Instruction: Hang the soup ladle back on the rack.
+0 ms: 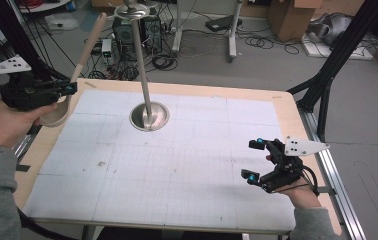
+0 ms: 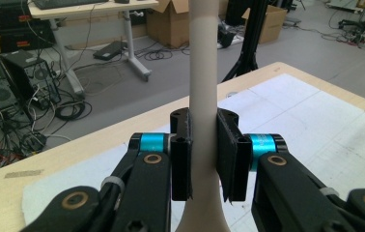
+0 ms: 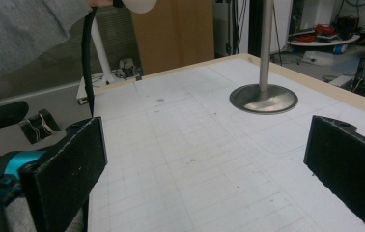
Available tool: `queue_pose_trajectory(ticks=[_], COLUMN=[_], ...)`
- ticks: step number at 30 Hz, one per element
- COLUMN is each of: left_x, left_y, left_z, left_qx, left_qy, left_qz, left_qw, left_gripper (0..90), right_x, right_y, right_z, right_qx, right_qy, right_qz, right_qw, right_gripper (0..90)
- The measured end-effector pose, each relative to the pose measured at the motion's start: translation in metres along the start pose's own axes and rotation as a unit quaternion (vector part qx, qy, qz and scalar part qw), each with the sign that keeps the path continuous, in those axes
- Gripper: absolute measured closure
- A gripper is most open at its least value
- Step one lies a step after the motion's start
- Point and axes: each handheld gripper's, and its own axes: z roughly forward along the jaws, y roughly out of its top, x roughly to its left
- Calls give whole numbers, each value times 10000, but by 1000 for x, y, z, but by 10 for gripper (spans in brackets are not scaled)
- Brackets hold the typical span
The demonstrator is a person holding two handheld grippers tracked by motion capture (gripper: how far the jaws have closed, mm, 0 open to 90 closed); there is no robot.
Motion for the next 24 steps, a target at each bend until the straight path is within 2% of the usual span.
queue_pose_trajectory(ticks=[15,24], left_x=[-6,-11], left_y=[0,-1], left_z=[12,28], left_qx=[-27,192], left_qy=[-125,8], left_qz=[29,53], left_qw=[9999,9998], left_gripper=[771,771], right_x=[0,0], right_y=[-1,-1], right_z=[-2,-3], right_qx=[4,7], right_qy=[-33,-44], right_qz=[44,34], right_qw=[10000,10000], right_gripper=[1,0])
